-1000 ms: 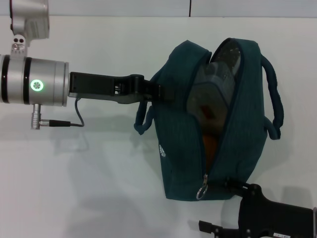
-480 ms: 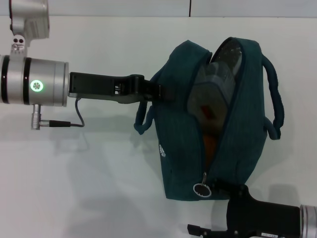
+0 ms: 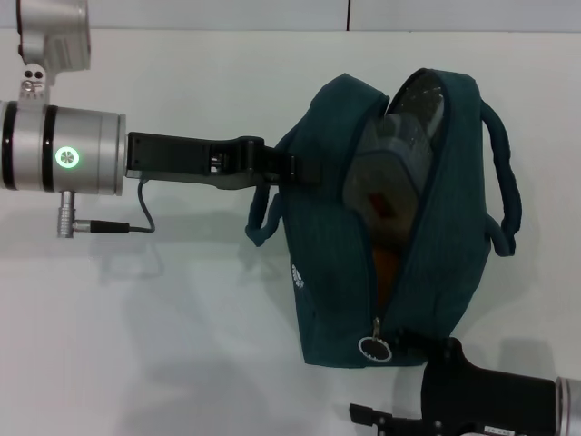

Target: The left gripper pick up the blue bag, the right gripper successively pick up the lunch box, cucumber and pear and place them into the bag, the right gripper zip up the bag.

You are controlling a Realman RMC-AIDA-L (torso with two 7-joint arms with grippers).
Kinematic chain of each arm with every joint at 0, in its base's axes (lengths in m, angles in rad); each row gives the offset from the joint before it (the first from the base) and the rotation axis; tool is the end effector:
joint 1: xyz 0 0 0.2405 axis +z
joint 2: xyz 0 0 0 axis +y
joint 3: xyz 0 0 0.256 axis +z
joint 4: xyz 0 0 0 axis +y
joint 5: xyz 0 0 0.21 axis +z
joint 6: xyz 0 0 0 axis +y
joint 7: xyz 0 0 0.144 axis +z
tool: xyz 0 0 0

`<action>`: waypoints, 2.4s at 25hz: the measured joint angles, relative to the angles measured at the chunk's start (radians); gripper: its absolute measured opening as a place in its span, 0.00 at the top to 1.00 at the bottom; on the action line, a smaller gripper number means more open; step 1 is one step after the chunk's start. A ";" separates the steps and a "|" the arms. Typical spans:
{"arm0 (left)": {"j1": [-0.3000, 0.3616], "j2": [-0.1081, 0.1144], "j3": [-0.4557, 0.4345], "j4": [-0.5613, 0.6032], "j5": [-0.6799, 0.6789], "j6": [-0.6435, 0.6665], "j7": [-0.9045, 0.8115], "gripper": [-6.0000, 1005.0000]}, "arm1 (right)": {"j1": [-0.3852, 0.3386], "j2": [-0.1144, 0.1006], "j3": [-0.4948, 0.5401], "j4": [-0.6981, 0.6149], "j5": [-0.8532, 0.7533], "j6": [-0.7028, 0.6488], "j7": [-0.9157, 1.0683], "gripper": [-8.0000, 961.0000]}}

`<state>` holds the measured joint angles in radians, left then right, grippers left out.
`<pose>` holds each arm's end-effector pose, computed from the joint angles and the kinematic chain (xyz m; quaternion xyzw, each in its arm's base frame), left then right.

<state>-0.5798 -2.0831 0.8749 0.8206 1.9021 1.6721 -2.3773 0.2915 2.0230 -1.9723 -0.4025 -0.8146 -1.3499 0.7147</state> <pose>-0.2009 0.3374 0.0045 0.8117 0.5284 0.2405 0.0636 0.2731 0.2164 -0.1010 -0.9455 0.0999 0.2980 0.0853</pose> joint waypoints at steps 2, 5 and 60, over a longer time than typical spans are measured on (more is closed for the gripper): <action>0.000 0.000 0.000 0.000 0.000 0.000 0.001 0.95 | -0.002 0.000 0.000 0.002 0.002 0.003 0.000 0.13; 0.000 0.000 -0.001 0.000 0.000 0.000 0.001 0.95 | -0.003 0.000 -0.002 0.002 0.012 0.004 0.000 0.14; 0.003 0.004 -0.020 -0.021 -0.033 0.004 0.098 0.94 | 0.008 -0.007 0.153 0.182 0.130 -0.292 -0.006 0.99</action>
<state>-0.5764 -2.0791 0.8553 0.7996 1.8693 1.6765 -2.2796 0.2991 2.0155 -1.8197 -0.2209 -0.6847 -1.6424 0.7090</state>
